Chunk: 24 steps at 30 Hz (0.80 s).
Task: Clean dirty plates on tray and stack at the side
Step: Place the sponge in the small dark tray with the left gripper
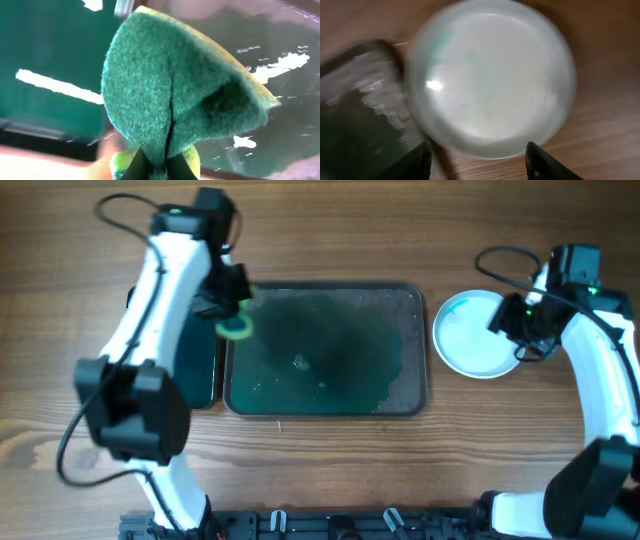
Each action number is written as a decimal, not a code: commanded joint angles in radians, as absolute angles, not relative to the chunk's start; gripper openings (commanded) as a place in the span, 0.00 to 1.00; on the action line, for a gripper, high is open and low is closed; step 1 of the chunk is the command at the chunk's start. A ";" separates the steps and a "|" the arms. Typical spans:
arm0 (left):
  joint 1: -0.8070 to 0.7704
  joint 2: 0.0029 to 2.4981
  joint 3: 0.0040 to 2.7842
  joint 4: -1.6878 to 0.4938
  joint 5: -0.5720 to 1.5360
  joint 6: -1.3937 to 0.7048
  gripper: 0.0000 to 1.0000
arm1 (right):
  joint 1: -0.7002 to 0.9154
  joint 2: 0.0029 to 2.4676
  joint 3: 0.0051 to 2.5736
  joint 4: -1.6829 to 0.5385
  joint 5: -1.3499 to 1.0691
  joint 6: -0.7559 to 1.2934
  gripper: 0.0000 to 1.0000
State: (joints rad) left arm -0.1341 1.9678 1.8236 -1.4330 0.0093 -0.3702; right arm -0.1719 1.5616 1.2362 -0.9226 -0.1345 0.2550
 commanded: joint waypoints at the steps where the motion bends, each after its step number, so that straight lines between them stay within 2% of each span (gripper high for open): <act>1: -0.044 1.902 1.841 -1.534 -0.129 -0.344 0.04 | -0.067 1.533 1.259 -0.926 -0.255 0.205 0.62; 6: 0.047 1.902 1.695 -1.405 -0.140 -0.345 0.04 | 0.051 1.535 1.258 -0.918 -0.204 0.210 0.62; 12: 0.063 1.902 1.380 -1.030 -0.140 -0.345 0.04 | 0.076 1.535 1.258 -0.934 -0.163 0.209 0.62; 14: 0.064 1.902 1.311 -0.949 -0.140 -0.345 0.09 | 0.076 1.535 1.258 -0.942 -0.163 0.204 0.62; 15: 0.064 1.902 1.283 -0.920 -0.140 -0.345 0.16 | 0.076 1.535 1.258 -0.944 -0.163 0.201 0.62; 16: 0.064 1.902 1.275 -0.916 -0.140 -0.345 0.38 | 0.076 1.535 1.258 -0.945 -0.163 0.201 0.62; 17: 0.064 1.902 1.276 -0.916 -0.140 -0.345 0.81 | 0.076 1.535 1.258 -0.945 -0.163 0.201 0.62; 18: 0.064 1.899 1.283 -0.918 -0.140 -0.345 1.00 | 0.076 1.535 1.258 -0.944 -0.163 0.201 0.62; 21: 0.064 1.896 1.351 -0.993 -0.141 -0.345 1.00 | 0.076 1.525 1.259 -0.947 -0.164 0.197 0.62; 24: 0.060 1.858 1.555 -1.169 -0.120 -0.348 1.00 | 0.076 1.463 1.259 -0.951 -0.163 0.185 0.65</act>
